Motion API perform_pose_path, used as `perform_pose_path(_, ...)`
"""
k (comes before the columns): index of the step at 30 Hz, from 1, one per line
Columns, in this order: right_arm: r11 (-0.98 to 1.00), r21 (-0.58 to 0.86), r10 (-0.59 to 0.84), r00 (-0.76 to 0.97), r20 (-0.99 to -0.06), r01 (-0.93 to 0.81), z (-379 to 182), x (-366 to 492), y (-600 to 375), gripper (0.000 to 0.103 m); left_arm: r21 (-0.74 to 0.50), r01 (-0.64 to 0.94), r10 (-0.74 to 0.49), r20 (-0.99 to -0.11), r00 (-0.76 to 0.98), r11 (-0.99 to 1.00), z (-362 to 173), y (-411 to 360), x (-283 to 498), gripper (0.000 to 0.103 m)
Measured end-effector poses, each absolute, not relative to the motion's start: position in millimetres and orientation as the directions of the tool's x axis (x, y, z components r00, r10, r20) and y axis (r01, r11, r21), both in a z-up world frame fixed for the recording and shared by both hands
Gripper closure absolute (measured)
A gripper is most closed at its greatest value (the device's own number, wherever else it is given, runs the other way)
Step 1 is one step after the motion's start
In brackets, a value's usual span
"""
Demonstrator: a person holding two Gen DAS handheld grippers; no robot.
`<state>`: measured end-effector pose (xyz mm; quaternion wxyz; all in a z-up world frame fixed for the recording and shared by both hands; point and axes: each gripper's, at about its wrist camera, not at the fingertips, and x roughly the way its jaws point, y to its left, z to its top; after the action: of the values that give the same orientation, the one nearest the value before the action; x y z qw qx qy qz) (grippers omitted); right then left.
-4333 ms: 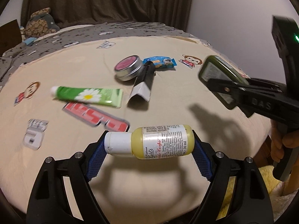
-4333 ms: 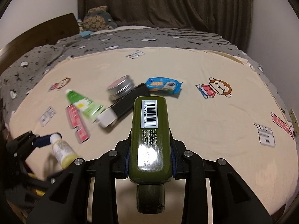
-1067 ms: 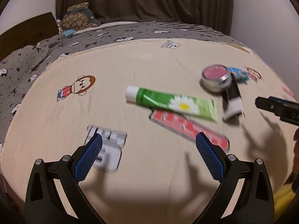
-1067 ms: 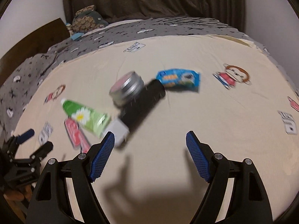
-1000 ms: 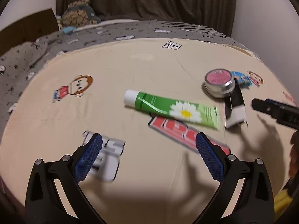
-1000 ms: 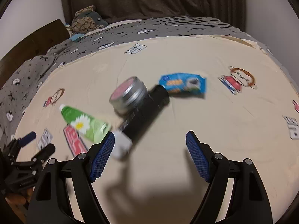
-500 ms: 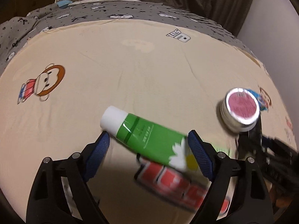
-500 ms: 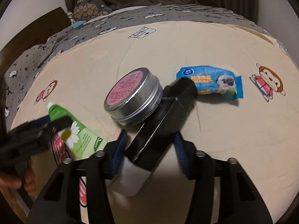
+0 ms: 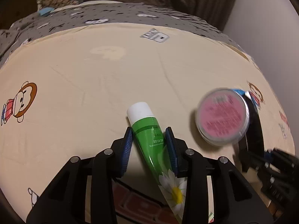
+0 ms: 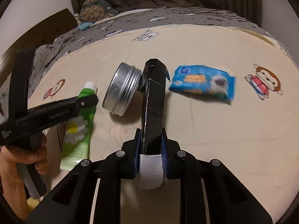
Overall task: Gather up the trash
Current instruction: 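Grasp the green daisy tube with the left tool while the right tool grasps the black-white box, then lower the tube and box into the bin and open both tools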
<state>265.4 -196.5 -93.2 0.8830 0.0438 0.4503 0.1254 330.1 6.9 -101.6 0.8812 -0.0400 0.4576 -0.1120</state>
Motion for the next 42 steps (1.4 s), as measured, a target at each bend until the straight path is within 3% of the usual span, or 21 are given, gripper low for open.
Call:
perform_pose_path(25,0.944,0.177,0.317,0.61,-0.726,-0.279,-61,83,-219,0.084,-0.096,0.361,-0.325,-0.681,0.656,0.928,-54,-23,105,0.076)
perform_pose_path(33,0.937,0.22,0.341,0.575,-0.743,-0.271,-82,32,-227,0.084,-0.121,0.403,-0.37,-0.687,0.625,0.907,-70,-31,43,0.076)
perform_pose_path(42,0.934,0.265,0.351,0.488,-0.799,-0.238,-129,-6,-228,0.084,-0.148,0.421,-0.377,-0.755,0.536,0.895,-119,-38,0,0.076)
